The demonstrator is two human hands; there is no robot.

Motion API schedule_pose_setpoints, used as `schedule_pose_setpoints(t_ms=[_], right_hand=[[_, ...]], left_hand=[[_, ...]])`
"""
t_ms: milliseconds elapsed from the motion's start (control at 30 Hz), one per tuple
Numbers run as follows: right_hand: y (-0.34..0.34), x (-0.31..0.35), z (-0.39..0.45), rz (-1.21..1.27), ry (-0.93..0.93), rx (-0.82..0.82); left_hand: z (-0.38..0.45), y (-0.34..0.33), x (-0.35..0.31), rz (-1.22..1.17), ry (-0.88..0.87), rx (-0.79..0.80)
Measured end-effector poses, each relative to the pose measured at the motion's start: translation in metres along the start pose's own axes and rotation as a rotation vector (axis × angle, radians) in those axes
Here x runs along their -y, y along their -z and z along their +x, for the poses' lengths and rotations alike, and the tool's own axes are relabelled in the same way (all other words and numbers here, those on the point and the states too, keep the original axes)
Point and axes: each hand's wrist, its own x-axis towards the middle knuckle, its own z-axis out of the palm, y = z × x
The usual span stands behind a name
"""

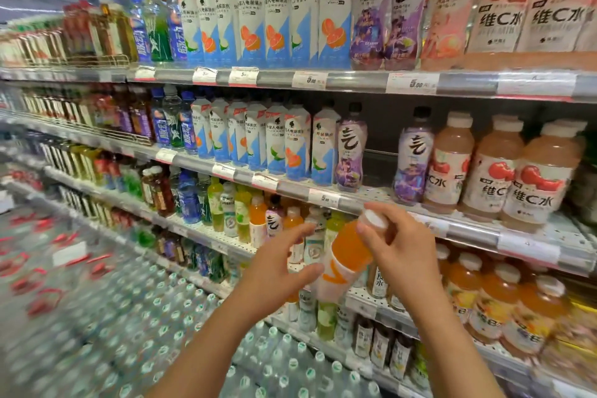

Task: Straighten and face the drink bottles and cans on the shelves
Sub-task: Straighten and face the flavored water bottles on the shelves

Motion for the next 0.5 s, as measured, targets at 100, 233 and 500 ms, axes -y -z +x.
schedule_pose_setpoints(t_ms=[100, 233, 500], right_hand=[[-0.010, 0.005, -0.024, 0.072, -0.046, 0.044], [-0.024, 0.017, -0.039, 0.092, -0.049, 0.069], [-0.107, 0.038, -0.024, 0.017, -0.177, 0.072]], left_hand=[[-0.016, -0.011, 0.015, -0.090, 0.052, 0.080], [-0.023, -0.024, 0.029, -0.179, 0.025, 0.189], [-0.001, 0.000, 0.109, -0.395, 0.039, 0.280]])
